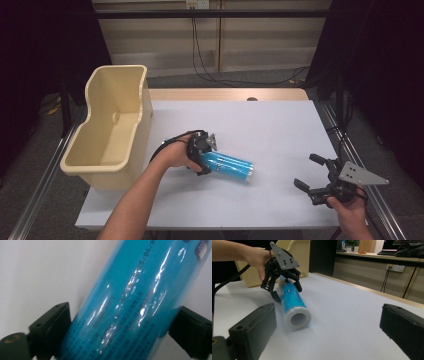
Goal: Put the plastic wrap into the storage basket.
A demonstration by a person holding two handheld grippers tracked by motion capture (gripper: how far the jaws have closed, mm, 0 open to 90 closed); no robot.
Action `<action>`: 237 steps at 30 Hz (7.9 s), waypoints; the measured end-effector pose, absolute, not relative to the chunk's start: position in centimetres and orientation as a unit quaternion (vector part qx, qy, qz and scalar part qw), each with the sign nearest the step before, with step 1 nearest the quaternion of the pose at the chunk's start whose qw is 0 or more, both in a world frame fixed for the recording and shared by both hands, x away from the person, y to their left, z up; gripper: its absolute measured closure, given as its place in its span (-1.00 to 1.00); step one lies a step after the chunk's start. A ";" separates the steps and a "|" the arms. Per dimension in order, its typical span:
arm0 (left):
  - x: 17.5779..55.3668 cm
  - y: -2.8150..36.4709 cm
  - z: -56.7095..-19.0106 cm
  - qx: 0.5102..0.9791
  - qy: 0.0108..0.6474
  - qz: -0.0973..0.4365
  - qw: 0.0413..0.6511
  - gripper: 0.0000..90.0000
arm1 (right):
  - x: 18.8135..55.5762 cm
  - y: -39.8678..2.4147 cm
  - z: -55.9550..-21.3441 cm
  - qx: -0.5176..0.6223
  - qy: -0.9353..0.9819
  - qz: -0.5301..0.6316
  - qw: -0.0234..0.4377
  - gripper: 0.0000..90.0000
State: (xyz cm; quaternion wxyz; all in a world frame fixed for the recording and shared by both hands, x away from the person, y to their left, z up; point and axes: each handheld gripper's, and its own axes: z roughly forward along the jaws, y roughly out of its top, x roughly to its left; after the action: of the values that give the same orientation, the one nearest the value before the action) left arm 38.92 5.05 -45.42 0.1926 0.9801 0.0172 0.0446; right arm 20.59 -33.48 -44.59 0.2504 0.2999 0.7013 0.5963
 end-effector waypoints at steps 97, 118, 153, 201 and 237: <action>37.4 22.6 -23.8 0.806 0.565 0.059 0.165 -0.29 | 20.7 -33.3 -44.7 0.306 0.698 0.601 0.241 -0.99; 36.8 28.1 -24.7 0.743 0.649 0.082 0.145 -0.29 | 20.7 -33.2 -44.8 0.307 0.699 0.599 0.241 -0.99; 37.0 26.2 -23.3 0.715 0.653 0.088 0.236 -0.32 | 20.6 -33.1 -44.7 0.302 0.702 0.599 0.241 -0.99; 38.0 11.6 -31.5 0.824 0.504 -0.011 0.258 -0.53 | 20.3 -33.1 -44.7 0.300 0.704 0.597 0.241 -0.99; 34.2 12.1 -40.3 0.791 0.471 0.049 0.387 -0.59 | 20.4 -33.0 -44.8 0.297 0.705 0.596 0.242 -0.99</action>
State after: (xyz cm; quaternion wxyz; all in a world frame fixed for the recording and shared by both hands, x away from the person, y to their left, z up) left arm 34.21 12.13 -40.25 0.3874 0.7911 0.4709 0.0494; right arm 20.38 -33.04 -44.75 0.2418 0.2973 0.7053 0.5964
